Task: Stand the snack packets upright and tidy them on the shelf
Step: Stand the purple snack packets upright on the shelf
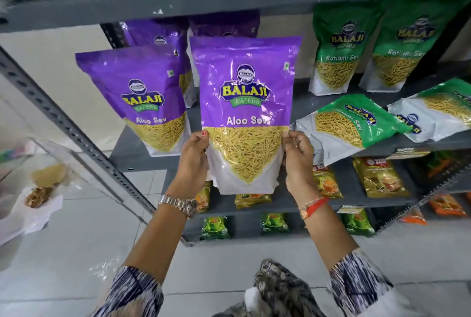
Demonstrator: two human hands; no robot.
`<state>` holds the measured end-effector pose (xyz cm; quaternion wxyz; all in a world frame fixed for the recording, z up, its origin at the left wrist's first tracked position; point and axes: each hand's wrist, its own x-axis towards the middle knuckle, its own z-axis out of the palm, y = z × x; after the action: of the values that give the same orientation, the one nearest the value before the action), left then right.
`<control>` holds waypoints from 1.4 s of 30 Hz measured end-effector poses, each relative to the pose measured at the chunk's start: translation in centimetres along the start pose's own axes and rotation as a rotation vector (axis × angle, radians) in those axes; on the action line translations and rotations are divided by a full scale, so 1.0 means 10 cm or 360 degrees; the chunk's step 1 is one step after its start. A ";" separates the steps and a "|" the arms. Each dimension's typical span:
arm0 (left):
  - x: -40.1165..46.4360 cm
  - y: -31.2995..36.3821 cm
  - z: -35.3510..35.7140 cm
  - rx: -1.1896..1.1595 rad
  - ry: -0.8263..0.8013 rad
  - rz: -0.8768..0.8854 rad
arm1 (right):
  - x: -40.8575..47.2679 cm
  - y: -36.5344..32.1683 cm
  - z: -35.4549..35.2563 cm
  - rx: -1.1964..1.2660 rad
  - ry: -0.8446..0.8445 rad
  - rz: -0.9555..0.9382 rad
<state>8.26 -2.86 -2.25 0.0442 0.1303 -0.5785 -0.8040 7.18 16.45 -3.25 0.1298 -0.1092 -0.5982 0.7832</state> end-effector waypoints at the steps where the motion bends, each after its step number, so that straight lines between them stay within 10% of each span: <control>1: -0.07 0.02 -0.03 -0.0005 0.0006 0.0033 | -0.04 -0.02 -0.01 0.0028 -0.0031 -0.0015; 42: 1.20 0.09 0.20 0.0102 0.0464 0.0100 | 1.21 0.45 0.73 -0.0190 -0.0341 -0.0020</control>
<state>-3.92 -3.94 -2.69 0.1488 0.2289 -0.5951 -0.7559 -6.94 12.73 -5.93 0.0634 -0.0287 -0.6550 0.7525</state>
